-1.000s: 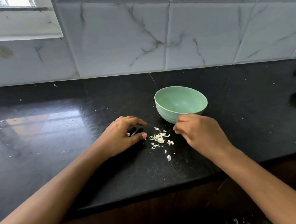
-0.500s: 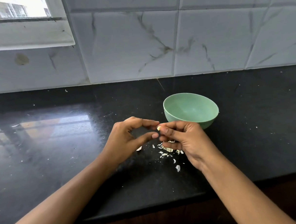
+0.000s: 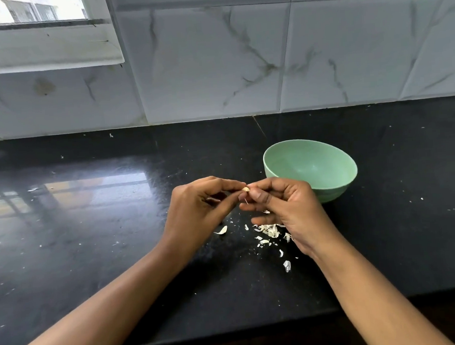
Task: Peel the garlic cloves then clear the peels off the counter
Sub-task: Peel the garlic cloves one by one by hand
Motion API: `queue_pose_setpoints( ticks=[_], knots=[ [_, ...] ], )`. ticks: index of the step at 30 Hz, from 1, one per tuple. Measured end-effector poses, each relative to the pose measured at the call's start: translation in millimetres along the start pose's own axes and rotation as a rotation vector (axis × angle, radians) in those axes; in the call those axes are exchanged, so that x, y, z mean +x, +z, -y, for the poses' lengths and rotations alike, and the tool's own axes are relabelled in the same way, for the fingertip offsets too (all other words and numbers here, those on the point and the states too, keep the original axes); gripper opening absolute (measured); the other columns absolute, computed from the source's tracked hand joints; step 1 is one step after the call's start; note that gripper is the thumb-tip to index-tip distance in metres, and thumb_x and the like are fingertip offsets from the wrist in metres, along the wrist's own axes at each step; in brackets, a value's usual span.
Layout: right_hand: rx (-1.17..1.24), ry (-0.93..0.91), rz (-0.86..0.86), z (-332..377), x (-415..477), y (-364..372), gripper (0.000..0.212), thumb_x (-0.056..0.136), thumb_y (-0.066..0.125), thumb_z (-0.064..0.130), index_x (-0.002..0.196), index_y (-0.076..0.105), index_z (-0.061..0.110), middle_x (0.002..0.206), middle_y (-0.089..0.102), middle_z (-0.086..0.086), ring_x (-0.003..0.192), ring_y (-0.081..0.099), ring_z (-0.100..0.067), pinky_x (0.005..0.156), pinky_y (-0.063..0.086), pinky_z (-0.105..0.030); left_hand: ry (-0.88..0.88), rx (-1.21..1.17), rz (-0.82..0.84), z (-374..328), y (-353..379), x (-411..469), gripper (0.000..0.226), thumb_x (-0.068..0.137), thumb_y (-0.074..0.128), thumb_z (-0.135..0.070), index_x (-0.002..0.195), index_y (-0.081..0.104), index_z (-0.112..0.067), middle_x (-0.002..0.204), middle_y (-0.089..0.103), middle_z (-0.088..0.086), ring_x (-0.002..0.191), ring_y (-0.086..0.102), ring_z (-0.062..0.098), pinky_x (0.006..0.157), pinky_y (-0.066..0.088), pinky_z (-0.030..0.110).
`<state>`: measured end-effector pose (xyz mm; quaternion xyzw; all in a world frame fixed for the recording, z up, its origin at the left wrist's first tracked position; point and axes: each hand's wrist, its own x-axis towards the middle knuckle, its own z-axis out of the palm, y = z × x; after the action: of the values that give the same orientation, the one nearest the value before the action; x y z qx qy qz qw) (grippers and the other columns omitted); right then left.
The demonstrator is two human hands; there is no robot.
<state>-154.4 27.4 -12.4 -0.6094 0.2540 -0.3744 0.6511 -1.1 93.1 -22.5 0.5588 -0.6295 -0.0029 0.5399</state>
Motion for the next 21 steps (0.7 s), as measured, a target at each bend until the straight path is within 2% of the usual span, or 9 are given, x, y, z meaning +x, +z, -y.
queue_pose_setpoints(
  ticks=[6,14,21],
  knots=[
    [-0.010,0.016,0.004,-2.7,-0.8,-2.8,0.005,0.084,0.064,0.010,0.079,0.065,0.010,0.074,0.072,0.000,0.072,0.069,-0.010,0.055,0.057,-0.025,0.057,0.071,0.024,-1.9,1.1,-0.4,0.013,0.079,0.076,-0.021,0.092,0.076,-0.021,0.079,0.070,-0.015,0.069,0.065,-0.006,0.062,0.051,0.010],
    [0.007,0.028,0.010,-5.0,-4.7,-1.0,0.005,0.082,0.065,0.012,0.082,0.065,0.007,0.071,0.069,0.002,0.068,0.068,-0.009,0.054,0.057,-0.025,0.074,0.090,0.048,-2.9,-1.9,1.4,0.013,0.080,0.072,-0.025,0.092,0.075,-0.022,0.078,0.066,-0.020,0.069,0.065,-0.005,0.062,0.051,0.010],
    [-0.023,0.025,-0.004,-6.4,-3.6,-3.1,0.009,0.088,0.060,0.003,0.081,0.065,0.007,0.068,0.068,0.000,0.063,0.067,-0.009,0.054,0.058,-0.025,0.118,0.114,0.094,-2.2,-1.9,-0.4,0.013,0.081,0.072,-0.022,0.091,0.076,-0.016,0.078,0.067,-0.015,0.069,0.065,-0.002,0.064,0.054,0.014]
  ],
)
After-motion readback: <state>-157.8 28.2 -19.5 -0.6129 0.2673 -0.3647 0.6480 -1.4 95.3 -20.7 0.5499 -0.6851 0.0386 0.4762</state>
